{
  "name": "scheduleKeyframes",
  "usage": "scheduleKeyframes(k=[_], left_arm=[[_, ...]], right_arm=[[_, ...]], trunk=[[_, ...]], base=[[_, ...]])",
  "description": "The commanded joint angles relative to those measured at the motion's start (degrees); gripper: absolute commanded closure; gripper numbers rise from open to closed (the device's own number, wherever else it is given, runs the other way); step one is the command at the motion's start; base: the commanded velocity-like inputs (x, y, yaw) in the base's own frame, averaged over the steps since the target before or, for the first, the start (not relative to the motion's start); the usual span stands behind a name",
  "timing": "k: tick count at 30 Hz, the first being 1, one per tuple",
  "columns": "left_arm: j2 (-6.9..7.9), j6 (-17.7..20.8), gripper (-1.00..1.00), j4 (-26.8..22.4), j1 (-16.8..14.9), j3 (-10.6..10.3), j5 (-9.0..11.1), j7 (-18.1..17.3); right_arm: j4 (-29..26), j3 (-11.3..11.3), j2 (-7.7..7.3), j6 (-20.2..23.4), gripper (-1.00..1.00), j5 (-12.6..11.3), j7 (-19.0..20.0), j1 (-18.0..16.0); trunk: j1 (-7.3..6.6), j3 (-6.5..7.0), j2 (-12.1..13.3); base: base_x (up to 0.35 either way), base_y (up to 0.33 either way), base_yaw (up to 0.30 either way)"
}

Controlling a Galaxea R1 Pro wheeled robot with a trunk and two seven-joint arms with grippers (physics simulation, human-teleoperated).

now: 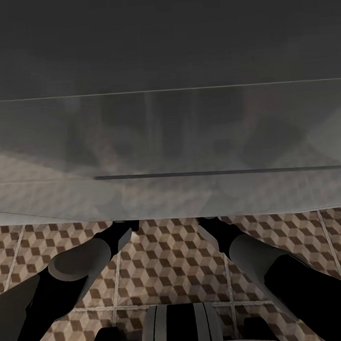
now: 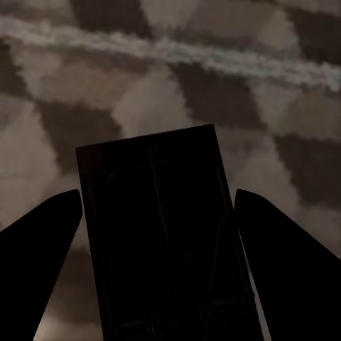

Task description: Take the four mousetraps from the cabinet in the bathroom and place them on the bathroom floor. Make sure all four end up on the same floor surface, and ensure that at least two of them are either under or directly next to the same bathroom sink.

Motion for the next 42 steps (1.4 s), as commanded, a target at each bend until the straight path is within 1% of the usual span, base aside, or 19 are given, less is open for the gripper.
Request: scheduleKeyframes(k=[1, 42], left_arm=[[-0.05, 0.17, 1.0, -0.02, 1.81, 0.24, 0.25, -0.04], [0.04, 0.17, 1.0, -0.02, 1.82, 0.24, 0.25, -0.06]], right_arm=[[0.03, 0.47, -0.01, -0.15, 1.0, -0.6, -0.29, -0.05], [0.01, 0.6, 0.06, -0.07, 1.0, -0.53, -0.29, 0.03]], trunk=[[1.25, -0.03, 0.0], [1.25, -0.03, 0.0]], base=[[0.0, 0.0, 0.0], [0.0, 0.0, 0.0]])
